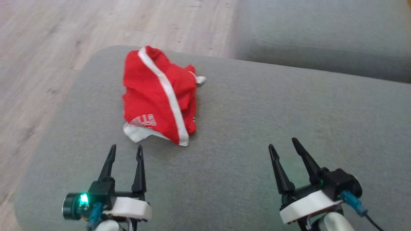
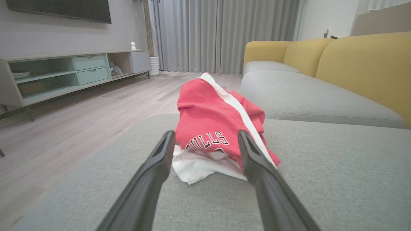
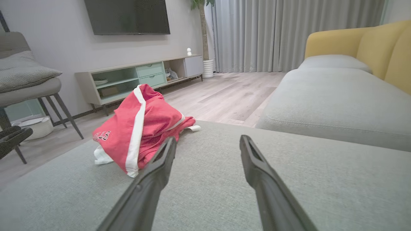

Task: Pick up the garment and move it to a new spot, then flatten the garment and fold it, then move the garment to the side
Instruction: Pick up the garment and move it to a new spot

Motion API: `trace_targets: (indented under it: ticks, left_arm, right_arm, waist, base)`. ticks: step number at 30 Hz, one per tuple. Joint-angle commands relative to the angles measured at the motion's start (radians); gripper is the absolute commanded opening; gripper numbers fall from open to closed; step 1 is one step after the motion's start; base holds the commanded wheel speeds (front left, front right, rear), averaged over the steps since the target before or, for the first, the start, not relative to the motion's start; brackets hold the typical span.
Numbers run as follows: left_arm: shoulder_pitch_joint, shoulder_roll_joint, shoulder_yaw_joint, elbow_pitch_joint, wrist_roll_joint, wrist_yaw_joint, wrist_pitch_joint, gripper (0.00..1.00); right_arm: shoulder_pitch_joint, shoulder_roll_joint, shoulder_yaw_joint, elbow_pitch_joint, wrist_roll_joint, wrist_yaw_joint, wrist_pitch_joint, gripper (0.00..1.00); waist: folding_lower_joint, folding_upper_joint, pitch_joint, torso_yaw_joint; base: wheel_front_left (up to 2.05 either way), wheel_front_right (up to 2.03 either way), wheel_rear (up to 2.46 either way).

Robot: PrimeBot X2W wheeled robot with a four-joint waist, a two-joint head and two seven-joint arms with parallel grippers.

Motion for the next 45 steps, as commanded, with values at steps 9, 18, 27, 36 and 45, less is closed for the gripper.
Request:
trace_targets:
  ticks: [9, 18, 27, 36, 45]
  left_arm:
    - [-0.017, -0.003, 0.049, -0.031, 0.013, -0.01, -0.01, 1.0]
    - [-0.03, -0.005, 0.061, -0.041, 0.017, -0.009, -0.01, 1.0]
    - [-0.291, 0.091, 0.092, 0.035, 0.038, -0.086, 0.001, 1.0]
    - [-0.651, 0.193, 0.068, 0.242, -0.006, -0.176, 0.229, 1.0]
    - [-0.84, 0.264, 0.031, 0.459, -0.126, -0.191, 0.409, 1.0]
  right_arm:
    - [-0.024, -0.006, 0.062, -0.023, 0.009, -0.001, -0.011, 1.0]
    - [-0.043, -0.006, 0.08, -0.022, 0.005, -0.001, -0.011, 1.0]
    - [-0.106, -0.006, 0.093, -0.033, -0.011, -0.001, -0.011, 1.0]
    - [-0.176, -0.006, 0.097, -0.044, -0.023, -0.001, -0.011, 1.0]
    - [-0.213, -0.006, 0.093, -0.069, -0.031, -0.001, -0.011, 1.0]
  waist:
    - [0.0, -0.0001, 0.005, 0.062]
    - [0.0, -0.0001, 0.027, 0.048]
    - [0.0, -0.0001, 0.125, -0.041]
    - [0.0, -0.0001, 0.243, -0.118]
    - [0.0, -0.0001, 0.316, -0.178]
  base:
    - [0.0, 0.0, 0.0]
    - [0.0, 0.0, 0.0]
    - [0.0, 0.0, 0.0]
    - [0.0, 0.0, 0.0]
    - [0.0, 0.0, 0.0]
